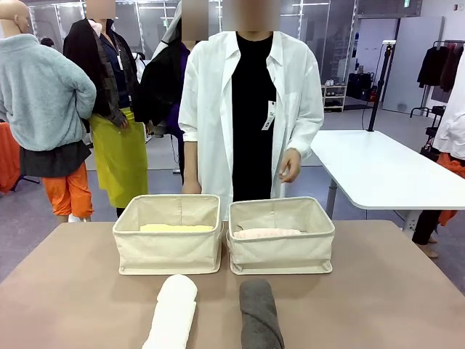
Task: Divide the towels into two baskets.
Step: Pick up one hotel-folded towel from the bottom of the table and place it in the Fabric basket indicated by the person.
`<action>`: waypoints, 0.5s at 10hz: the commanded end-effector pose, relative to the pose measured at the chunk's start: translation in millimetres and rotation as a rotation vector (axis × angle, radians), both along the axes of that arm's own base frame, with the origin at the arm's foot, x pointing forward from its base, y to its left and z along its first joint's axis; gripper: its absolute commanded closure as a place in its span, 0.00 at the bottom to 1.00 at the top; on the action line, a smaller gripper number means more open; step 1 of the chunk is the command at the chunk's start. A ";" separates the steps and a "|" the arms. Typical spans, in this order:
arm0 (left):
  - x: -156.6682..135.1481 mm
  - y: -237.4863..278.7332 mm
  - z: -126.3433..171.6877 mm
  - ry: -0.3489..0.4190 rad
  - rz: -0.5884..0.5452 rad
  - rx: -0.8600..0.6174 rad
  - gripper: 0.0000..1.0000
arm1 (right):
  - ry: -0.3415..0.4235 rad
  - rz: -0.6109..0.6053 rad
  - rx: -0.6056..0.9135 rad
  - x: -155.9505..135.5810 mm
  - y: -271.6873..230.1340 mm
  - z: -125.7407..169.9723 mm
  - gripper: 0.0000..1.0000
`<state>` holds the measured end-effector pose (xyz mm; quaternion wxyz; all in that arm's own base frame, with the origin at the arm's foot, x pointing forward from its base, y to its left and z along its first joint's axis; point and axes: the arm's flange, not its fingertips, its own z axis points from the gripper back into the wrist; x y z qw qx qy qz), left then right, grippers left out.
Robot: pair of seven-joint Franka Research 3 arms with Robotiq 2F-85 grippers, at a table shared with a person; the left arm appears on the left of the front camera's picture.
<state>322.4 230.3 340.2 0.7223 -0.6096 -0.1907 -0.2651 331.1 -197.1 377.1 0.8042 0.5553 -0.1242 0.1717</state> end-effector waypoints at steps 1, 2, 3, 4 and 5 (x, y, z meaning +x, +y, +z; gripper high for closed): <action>-4.4 0.3 2.6 -0.016 0.001 -0.009 0.00 | -0.028 0.013 -0.014 -9.8 1.4 7.5 0.00; -4.4 0.3 2.6 -0.016 0.001 -0.009 0.00 | -0.028 0.013 -0.014 -9.8 1.4 7.5 0.00; -4.4 0.3 2.6 -0.016 0.001 -0.009 0.00 | -0.028 0.013 -0.014 -9.8 1.4 7.5 0.00; -4.4 0.3 2.6 -0.016 0.001 -0.009 0.00 | -0.028 0.013 -0.014 -9.8 1.4 7.5 0.00; -4.4 0.3 2.6 -0.016 0.001 -0.009 0.00 | -0.028 0.013 -0.014 -9.8 1.4 7.5 0.00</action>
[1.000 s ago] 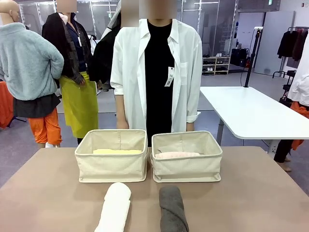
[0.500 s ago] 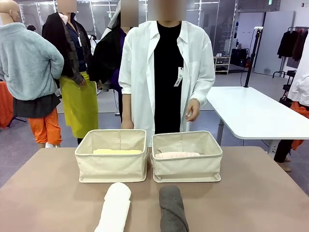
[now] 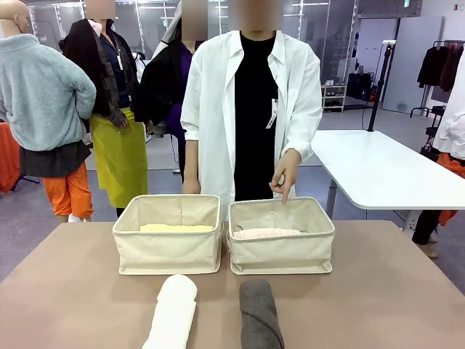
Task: Divide the towels into two baskets.
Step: Pick up one hotel-folded towel from the bottom of the table and place it in the Fabric basket indicated by the person.
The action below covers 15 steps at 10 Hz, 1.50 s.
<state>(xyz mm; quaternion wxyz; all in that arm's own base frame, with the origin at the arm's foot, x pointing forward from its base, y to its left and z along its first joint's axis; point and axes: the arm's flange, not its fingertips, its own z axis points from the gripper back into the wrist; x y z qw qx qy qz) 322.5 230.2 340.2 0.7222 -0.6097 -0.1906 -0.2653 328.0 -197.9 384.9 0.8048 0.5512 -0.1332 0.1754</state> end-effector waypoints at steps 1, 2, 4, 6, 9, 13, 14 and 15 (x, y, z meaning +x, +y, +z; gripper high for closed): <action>-4.5 0.4 2.6 -0.015 0.001 -0.009 0.00 | -0.008 0.018 -0.009 -6.6 2.1 -0.3 0.00; -4.5 0.4 2.6 -0.015 0.001 -0.009 0.00 | -0.008 0.018 -0.009 -6.6 2.1 -0.3 0.00; -4.5 0.4 2.6 -0.015 0.001 -0.009 0.00 | -0.034 -0.021 0.011 -2.6 18.8 15.6 0.00; -4.5 0.4 2.6 -0.015 0.001 -0.009 0.00 | 0.084 -0.096 -0.183 2.7 96.5 38.0 0.00; -4.5 0.4 2.6 -0.015 0.001 -0.009 0.00 | 0.152 -0.198 -0.456 -1.0 203.8 51.8 0.00; -4.5 0.4 2.6 -0.015 0.001 -0.009 0.00 | 0.183 -0.202 -0.697 14.0 322.1 40.4 0.00; -4.5 0.4 2.6 -0.015 0.001 -0.009 0.00 | 0.198 -0.189 -0.740 16.2 344.4 33.1 0.00; -4.5 0.4 2.6 -0.015 0.001 -0.009 0.00 | 0.211 -0.152 -0.766 15.4 364.8 25.0 0.00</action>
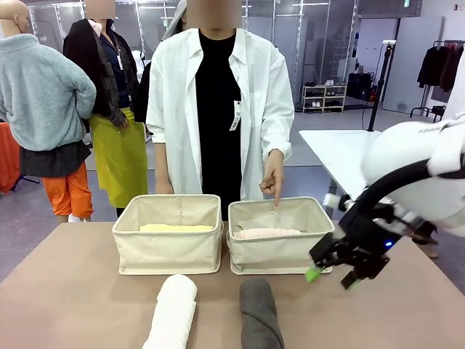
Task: Divide the towels into two baskets.
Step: Pick up one hotel-folded towel from the bottom of the table and place it in the Fabric basket indicated by the person.
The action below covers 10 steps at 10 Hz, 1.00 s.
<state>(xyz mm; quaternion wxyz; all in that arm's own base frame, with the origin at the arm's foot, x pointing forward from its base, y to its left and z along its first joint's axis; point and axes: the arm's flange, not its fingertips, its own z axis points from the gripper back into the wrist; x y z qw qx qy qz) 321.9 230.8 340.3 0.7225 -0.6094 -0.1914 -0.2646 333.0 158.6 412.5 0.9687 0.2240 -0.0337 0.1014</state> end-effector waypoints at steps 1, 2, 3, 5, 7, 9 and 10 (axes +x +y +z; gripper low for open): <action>-3.9 -0.3 2.5 -0.015 -0.001 -0.009 0.00 | 0.065 0.019 -0.035 9.0 26.1 -10.5 0.00; -3.9 -0.3 2.5 -0.015 -0.001 -0.009 0.00 | 0.070 0.023 -0.054 7.9 43.3 -17.1 0.00; -3.9 -0.3 2.5 -0.015 -0.001 -0.009 0.00 | 0.073 0.009 -0.057 6.4 55.8 -21.0 0.00; -3.9 -0.3 2.5 -0.015 -0.001 -0.009 0.00 | 0.065 0.004 -0.071 7.5 75.1 -29.5 0.00; -3.9 -0.3 2.5 -0.015 -0.001 -0.009 0.00 | 0.081 -0.006 -0.042 5.3 93.7 -40.6 0.00; -3.9 -0.3 2.5 -0.015 -0.001 -0.009 0.00 | 0.065 -0.028 -0.064 4.0 108.5 -45.5 0.00; -3.9 -0.3 2.5 -0.015 -0.001 -0.009 0.00 | 0.055 -0.042 -0.068 5.3 116.6 -49.9 0.00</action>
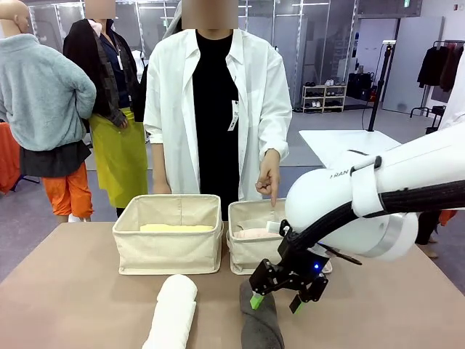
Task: Divide the towels into two baskets.
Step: Pick up one hotel-folded towel from the bottom of the table and place it in the Fabric basket indicated by the person.
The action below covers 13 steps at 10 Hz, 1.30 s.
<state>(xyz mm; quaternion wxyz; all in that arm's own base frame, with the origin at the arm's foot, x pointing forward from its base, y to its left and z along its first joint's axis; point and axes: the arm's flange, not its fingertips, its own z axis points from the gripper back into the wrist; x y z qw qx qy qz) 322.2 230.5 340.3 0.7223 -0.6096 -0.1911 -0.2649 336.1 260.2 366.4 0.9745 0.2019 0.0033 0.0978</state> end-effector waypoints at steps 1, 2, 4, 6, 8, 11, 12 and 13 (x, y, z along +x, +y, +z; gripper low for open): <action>-4.2 0.0 2.5 -0.015 0.000 -0.009 0.00 | -0.038 -0.063 -0.027 2.9 20.8 -7.1 0.00; -4.2 0.0 2.5 -0.015 0.000 -0.009 0.00 | -0.045 -0.090 -0.030 5.1 25.8 -14.3 0.00; -4.2 0.0 2.5 -0.015 0.000 -0.009 0.00 | -0.023 -0.117 -0.016 6.5 37.4 -30.2 0.00; -4.2 0.0 2.5 -0.015 0.000 -0.009 0.00 | -0.033 -0.114 -0.048 4.3 48.0 -43.9 0.00; -4.2 0.0 2.5 -0.015 0.000 -0.009 0.00 | -0.031 -0.101 -0.068 2.5 49.1 -52.2 0.00; -4.2 0.0 2.5 -0.015 0.000 -0.009 0.00 | -0.046 -0.092 -0.083 3.9 43.4 -50.8 0.93; -4.2 0.0 2.5 -0.015 0.000 -0.009 0.00 | -0.051 -0.089 -0.093 3.7 41.6 -49.4 1.00; -4.2 0.0 2.5 -0.015 0.000 -0.009 0.00 | -0.054 -0.094 -0.100 3.7 39.4 -46.7 1.00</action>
